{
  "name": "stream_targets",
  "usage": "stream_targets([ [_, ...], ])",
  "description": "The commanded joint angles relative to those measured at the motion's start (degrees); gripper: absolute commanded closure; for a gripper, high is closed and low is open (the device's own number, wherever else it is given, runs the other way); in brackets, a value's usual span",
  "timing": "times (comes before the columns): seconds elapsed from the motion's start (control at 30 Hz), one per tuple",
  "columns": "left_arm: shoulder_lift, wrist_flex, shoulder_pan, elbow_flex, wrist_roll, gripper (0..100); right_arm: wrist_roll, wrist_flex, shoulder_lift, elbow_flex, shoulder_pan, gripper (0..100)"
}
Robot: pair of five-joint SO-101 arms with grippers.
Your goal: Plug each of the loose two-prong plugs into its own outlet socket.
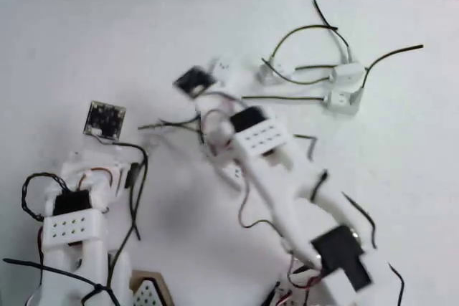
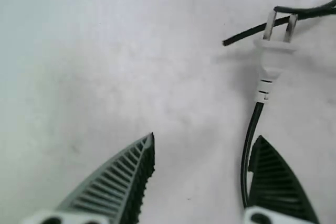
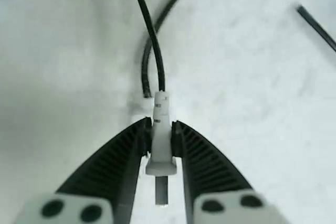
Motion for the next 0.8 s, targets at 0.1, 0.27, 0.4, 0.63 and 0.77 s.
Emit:
stream_targets([
  [0.1,-1.36,-0.97,-0.13,-0.26,-0.09,71,4.31,4.97,-5.76,-1.76,13.76,98.1],
  [0.27,-1.36,-0.97,-0.13,-0.26,-0.09,71,8.53,4.62,-4.35,3.87,19.30,98.1],
  [0.4,-1.36,-0.97,-0.13,-0.26,-0.09,71,10.73,4.62,-2.42,7.30,20.26,98.1],
  [0.63,-1.36,-0.97,-0.13,-0.26,-0.09,71,13.80,4.62,4.79,7.91,19.74,98.1],
  [0.77,-1.36,-0.97,-0.13,-0.26,-0.09,71,16.79,4.62,9.01,7.74,19.74,98.1],
])
